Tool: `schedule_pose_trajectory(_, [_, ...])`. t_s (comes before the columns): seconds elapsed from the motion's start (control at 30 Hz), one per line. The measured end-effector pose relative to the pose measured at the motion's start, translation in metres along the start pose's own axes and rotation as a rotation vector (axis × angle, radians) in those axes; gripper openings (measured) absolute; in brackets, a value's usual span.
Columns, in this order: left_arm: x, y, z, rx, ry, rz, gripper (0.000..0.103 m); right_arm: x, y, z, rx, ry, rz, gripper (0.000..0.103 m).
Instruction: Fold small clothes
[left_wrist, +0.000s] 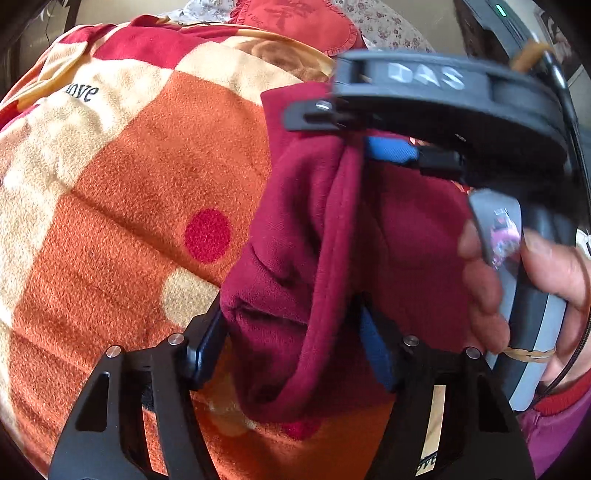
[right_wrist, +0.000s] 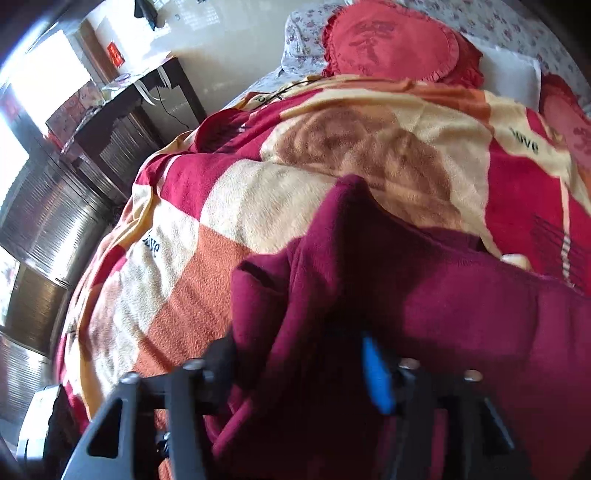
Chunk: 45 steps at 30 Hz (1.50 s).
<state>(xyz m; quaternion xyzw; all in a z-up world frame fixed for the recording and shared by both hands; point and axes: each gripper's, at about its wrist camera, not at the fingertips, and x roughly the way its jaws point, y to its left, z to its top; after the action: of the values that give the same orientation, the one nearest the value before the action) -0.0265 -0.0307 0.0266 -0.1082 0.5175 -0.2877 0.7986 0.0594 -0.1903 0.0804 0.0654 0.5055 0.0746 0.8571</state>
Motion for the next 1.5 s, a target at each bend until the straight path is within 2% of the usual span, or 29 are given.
schedule_pose_trajectory(0.23, [-0.005, 0.003, -0.007, -0.021, -0.002, -0.010, 0.065, 0.023, 0.027, 0.006, -0.098, 0.043, -0.137, 0.062])
schedule_pose_trajectory(0.33, [-0.009, 0.000, -0.012, -0.010, -0.003, 0.013, 0.065, 0.023, 0.019, 0.004, -0.087, 0.025, -0.104, 0.060])
schedule_pose_trajectory(0.4, [-0.009, -0.004, -0.010, -0.003, -0.003, 0.031, 0.065, 0.018, 0.013, 0.003, -0.085, 0.014, -0.098, 0.042])
schedule_pose_trajectory(0.43, [-0.010, -0.007, -0.011, 0.002, -0.004, 0.042, 0.063, 0.016, 0.008, 0.002, -0.083, 0.009, -0.085, 0.038])
schedule_pose_trajectory(0.5, [-0.013, -0.014, -0.011, 0.019, -0.001, 0.050, 0.051, 0.006, -0.001, -0.001, -0.053, -0.008, -0.032, 0.026])
schedule_pose_trajectory(0.57, [-0.016, -0.026, -0.012, 0.052, -0.006, 0.070, 0.039, -0.007, -0.005, -0.005, -0.048, -0.045, -0.009, 0.025])
schedule_pose_trajectory(0.73, [-0.025, -0.056, -0.016, 0.123, -0.027, 0.114, 0.028, -0.037, -0.011, -0.015, -0.073, -0.110, -0.004, 0.024])
schedule_pose_trajectory(0.87, [-0.038, -0.078, -0.015, 0.153, -0.047, 0.090, 0.025, -0.062, -0.033, -0.018, -0.012, -0.141, 0.041, 0.022])
schedule_pose_trajectory(1.07, [-0.048, -0.134, -0.016, 0.276, -0.052, 0.025, 0.024, -0.109, -0.076, -0.024, 0.049, -0.211, 0.075, 0.017])
schedule_pose_trajectory(1.3, [-0.032, -0.206, -0.017, 0.402, -0.016, -0.067, 0.023, -0.162, -0.127, -0.039, 0.049, -0.268, 0.005, 0.015])
schedule_pose_trajectory(1.5, [0.003, -0.273, -0.032, 0.533, 0.021, -0.096, 0.023, -0.194, -0.192, -0.063, 0.139, -0.315, -0.041, 0.014])
